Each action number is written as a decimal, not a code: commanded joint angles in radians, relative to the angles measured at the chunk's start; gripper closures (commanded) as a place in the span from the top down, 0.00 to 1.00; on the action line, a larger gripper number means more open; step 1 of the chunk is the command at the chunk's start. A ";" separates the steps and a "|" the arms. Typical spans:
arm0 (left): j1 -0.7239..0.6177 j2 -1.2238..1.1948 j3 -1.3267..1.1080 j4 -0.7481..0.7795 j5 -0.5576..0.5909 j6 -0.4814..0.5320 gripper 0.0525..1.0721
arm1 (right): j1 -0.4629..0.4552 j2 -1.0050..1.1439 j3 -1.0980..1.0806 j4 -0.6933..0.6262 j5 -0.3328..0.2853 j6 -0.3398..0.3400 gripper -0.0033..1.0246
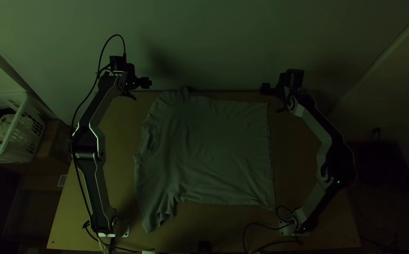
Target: Fold the t-shirt
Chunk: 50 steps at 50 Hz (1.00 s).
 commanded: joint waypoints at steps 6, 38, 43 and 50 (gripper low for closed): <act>-0.038 0.073 0.040 -0.014 -0.005 -0.018 0.63 | 0.009 0.061 0.052 -0.052 0.015 0.038 0.95; -0.078 0.240 0.092 -0.022 -0.027 0.007 0.63 | 0.030 0.087 0.055 -0.088 0.037 0.059 0.95; -0.083 0.257 0.094 -0.017 -0.027 0.010 0.63 | 0.033 0.092 0.057 -0.099 0.037 0.068 0.95; -0.091 0.279 0.100 -0.014 -0.035 0.017 0.63 | 0.035 0.100 0.055 -0.117 0.037 0.078 0.95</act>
